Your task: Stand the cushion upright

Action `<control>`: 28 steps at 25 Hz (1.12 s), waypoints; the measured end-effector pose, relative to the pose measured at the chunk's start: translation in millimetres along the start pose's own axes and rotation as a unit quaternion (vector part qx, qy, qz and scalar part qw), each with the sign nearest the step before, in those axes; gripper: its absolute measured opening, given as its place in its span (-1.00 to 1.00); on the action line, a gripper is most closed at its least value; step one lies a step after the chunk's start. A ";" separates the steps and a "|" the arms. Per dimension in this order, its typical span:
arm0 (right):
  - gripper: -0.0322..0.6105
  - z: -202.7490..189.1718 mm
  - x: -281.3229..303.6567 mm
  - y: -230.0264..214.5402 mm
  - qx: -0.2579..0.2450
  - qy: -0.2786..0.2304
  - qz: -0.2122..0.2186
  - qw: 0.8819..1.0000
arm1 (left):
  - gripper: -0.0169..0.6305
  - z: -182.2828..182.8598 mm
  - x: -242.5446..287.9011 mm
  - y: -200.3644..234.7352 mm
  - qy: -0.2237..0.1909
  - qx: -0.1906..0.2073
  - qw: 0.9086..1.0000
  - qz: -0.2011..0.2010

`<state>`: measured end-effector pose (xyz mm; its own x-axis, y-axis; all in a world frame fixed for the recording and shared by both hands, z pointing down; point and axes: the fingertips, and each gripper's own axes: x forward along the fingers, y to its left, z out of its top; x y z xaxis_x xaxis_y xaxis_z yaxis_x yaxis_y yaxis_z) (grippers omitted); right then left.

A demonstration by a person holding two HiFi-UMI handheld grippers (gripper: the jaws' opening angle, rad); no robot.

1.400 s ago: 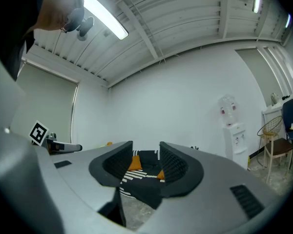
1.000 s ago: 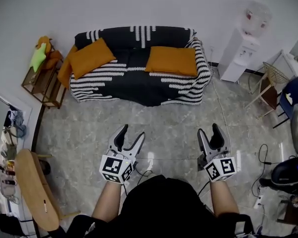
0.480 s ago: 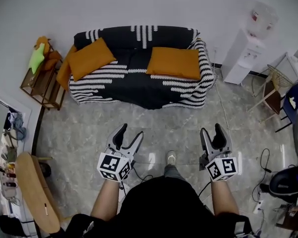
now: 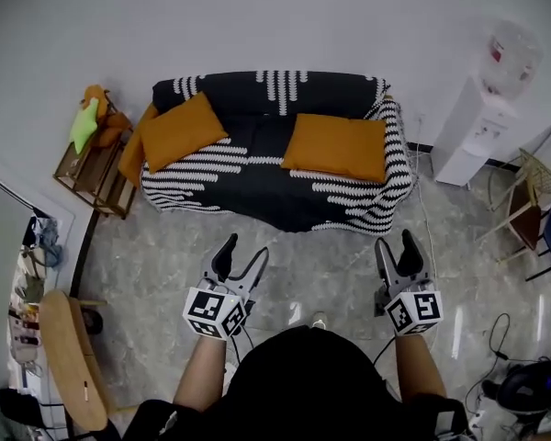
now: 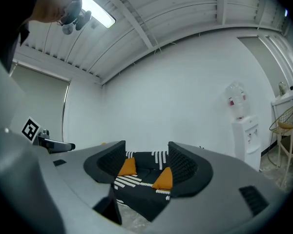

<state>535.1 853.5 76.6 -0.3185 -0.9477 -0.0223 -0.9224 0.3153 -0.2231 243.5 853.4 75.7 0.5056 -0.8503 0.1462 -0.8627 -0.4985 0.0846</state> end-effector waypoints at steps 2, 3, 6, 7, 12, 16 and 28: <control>-0.03 2.8 7.8 -20.6 0.004 0.002 -0.004 1.000 | -0.03 2.4 18.6 -2.9 0.003 0.000 1.000 0.003; -0.05 4.5 10.8 -31.0 0.008 0.003 -0.006 1.000 | -0.03 4.1 27.4 -5.0 0.003 -0.001 1.000 0.004; -0.11 9.5 18.0 -58.3 0.021 0.001 -0.011 1.000 | -0.03 7.8 51.3 -11.6 0.006 -0.003 1.000 0.005; -0.11 10.5 20.4 -65.2 0.025 0.000 -0.012 1.000 | -0.03 8.1 57.9 -13.9 0.008 -0.002 1.000 0.005; -0.11 16.6 35.6 -85.5 0.027 -0.010 -0.018 0.999 | -0.01 7.7 85.1 -14.8 0.018 0.015 1.000 0.003; -0.11 14.1 52.2 -95.0 0.025 -0.010 -0.028 0.999 | 0.04 4.3 110.3 -2.0 0.022 0.015 1.000 0.001; -0.11 21.3 166.1 -120.0 0.005 -0.009 -0.072 0.997 | 0.08 30.6 224.7 86.6 -0.007 0.009 1.000 -0.017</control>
<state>597.5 657.2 78.9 -0.1784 -0.9839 -0.0073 -0.9561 0.1751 -0.2348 282.4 614.0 85.7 0.5349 -0.8350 0.1289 -0.8449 -0.5301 0.0716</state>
